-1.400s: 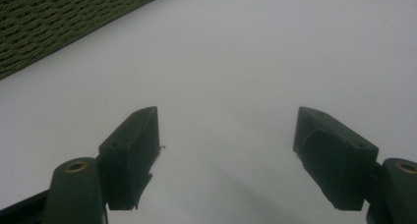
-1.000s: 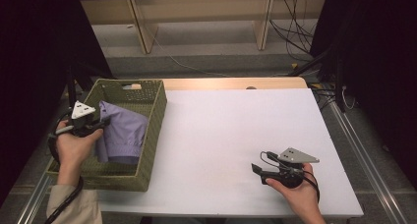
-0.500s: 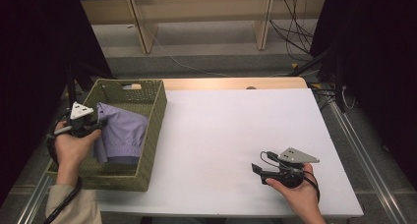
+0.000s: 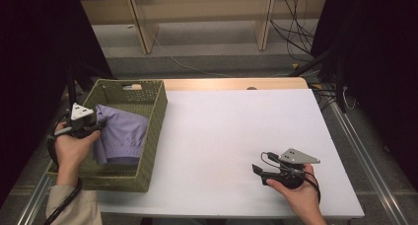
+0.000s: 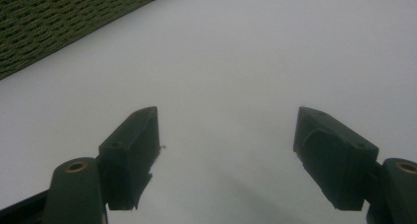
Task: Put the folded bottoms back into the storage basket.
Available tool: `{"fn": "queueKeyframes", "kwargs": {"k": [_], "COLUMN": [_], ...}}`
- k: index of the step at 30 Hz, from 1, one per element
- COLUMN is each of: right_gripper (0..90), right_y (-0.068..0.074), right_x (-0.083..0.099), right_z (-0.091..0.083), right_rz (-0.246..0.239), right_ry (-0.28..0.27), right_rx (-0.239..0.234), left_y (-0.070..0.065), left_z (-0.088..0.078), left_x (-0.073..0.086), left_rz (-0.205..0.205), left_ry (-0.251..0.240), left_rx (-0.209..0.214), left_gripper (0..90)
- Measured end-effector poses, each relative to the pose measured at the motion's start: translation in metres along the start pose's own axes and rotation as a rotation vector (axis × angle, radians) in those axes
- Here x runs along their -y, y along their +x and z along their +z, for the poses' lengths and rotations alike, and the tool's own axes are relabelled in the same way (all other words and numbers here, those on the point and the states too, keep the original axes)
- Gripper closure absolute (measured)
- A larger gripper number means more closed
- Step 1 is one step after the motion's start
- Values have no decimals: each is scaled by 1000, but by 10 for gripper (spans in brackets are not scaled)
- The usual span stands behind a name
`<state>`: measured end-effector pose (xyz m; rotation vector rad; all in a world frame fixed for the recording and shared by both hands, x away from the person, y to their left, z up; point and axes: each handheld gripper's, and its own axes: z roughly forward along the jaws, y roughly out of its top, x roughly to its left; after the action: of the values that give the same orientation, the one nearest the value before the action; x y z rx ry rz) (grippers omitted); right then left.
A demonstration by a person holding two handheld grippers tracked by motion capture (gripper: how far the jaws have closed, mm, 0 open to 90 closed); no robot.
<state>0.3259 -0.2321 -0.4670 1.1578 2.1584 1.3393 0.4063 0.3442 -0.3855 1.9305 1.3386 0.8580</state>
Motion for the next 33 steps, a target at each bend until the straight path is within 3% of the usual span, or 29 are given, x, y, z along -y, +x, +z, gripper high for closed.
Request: {"fn": "queueKeyframes", "kwargs": {"k": [33], "right_gripper": [264], "right_y": [0], "right_x": [0], "right_z": [0], "right_rz": [-2], "right_ry": [1], "right_rx": [1], "left_y": [7], "left_z": [9], "left_x": [11], "left_rz": [1], "left_ry": [56], "left_rx": [-65], "left_gripper": [834]}}
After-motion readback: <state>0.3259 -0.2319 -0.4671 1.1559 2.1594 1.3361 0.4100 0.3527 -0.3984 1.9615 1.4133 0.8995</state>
